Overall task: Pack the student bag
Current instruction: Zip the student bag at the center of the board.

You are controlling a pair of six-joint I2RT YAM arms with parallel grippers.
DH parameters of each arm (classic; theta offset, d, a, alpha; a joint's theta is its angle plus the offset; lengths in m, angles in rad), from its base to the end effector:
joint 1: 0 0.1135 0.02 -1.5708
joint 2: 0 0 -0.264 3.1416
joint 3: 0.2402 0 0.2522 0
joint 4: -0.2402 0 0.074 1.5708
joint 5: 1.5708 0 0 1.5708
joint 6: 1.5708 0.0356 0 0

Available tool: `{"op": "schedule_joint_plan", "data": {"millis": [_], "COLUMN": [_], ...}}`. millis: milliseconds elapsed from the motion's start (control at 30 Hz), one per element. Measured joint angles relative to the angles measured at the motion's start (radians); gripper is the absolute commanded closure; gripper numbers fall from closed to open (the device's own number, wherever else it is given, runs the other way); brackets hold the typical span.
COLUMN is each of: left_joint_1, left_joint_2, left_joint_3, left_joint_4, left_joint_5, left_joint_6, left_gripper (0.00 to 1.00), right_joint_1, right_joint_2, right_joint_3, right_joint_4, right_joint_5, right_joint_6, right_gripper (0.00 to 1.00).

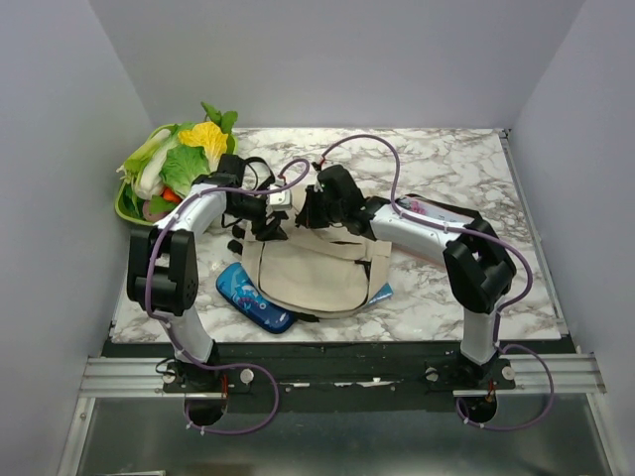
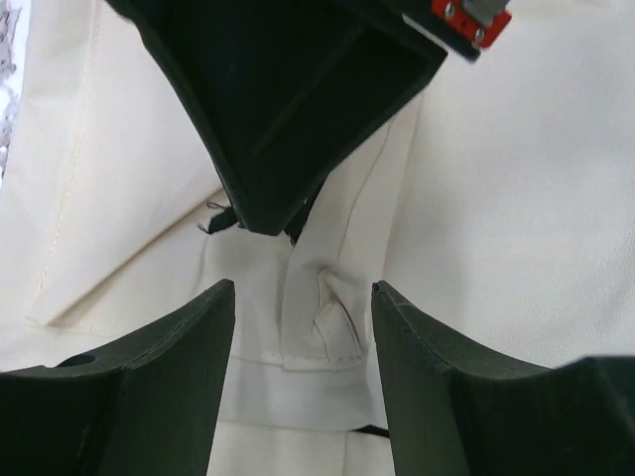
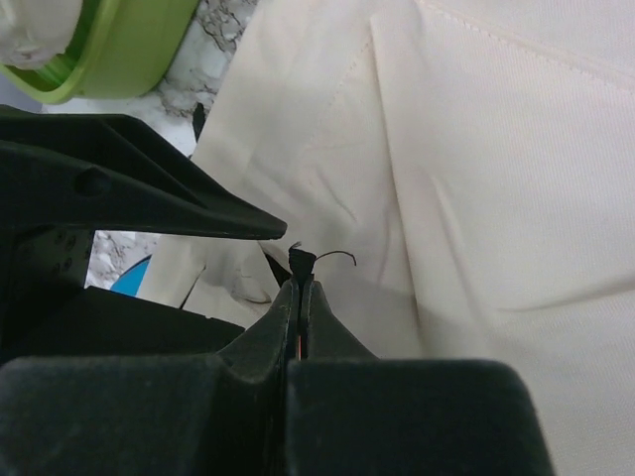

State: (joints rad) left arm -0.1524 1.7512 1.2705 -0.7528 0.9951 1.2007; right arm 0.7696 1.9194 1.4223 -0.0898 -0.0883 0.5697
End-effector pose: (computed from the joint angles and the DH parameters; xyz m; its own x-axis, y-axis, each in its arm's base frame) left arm 0.3347 -0.0816 0.2250 -0.0045 0.5142 -0.8577 0.9987 0.0458 0.0222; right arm 0.3176 0.3121 0.2369 -0.7372 0.0338 -0.6748 -0.4135 0.7672 0.4902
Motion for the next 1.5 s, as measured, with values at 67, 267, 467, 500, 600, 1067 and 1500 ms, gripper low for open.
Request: {"op": "schedule_joint_plan", "data": {"millis": [67, 267, 467, 500, 600, 1067, 1500], "left_joint_1": [-0.014, -0.051, -0.056, -0.056, -0.053, -0.051, -0.052], "left_joint_2": [0.013, 0.047, 0.067, 0.067, 0.067, 0.067, 0.067], "left_joint_3": [0.013, 0.043, 0.063, 0.063, 0.063, 0.063, 0.043], "left_joint_4": [-0.003, -0.047, -0.107, -0.108, -0.115, -0.124, -0.093], "left_joint_5": [0.0, 0.0, -0.021, -0.023, -0.03, -0.05, -0.064], "left_joint_6": [0.0, 0.026, 0.087, 0.09, 0.094, 0.108, 0.089], "left_gripper": [0.37, 0.53, 0.69, 0.7, 0.73, 0.91, 1.0], "right_joint_1": [0.0, -0.001, -0.001, -0.001, -0.001, -0.027, -0.041], "right_joint_2": [0.0, 0.0, 0.0, 0.0, 0.0, 0.0, -0.109], "right_joint_3": [-0.018, -0.024, -0.031, -0.032, -0.034, -0.075, -0.209], "right_joint_4": [0.007, 0.022, 0.023, 0.024, 0.026, 0.037, 0.044], "right_joint_5": [-0.006, -0.01, -0.01, -0.009, -0.009, -0.006, 0.031], "right_joint_6": [0.006, 0.014, 0.018, 0.019, 0.019, 0.021, 0.01], "right_gripper": [0.99, 0.99, 0.99, 0.99, 0.99, 0.99, 0.99]}}
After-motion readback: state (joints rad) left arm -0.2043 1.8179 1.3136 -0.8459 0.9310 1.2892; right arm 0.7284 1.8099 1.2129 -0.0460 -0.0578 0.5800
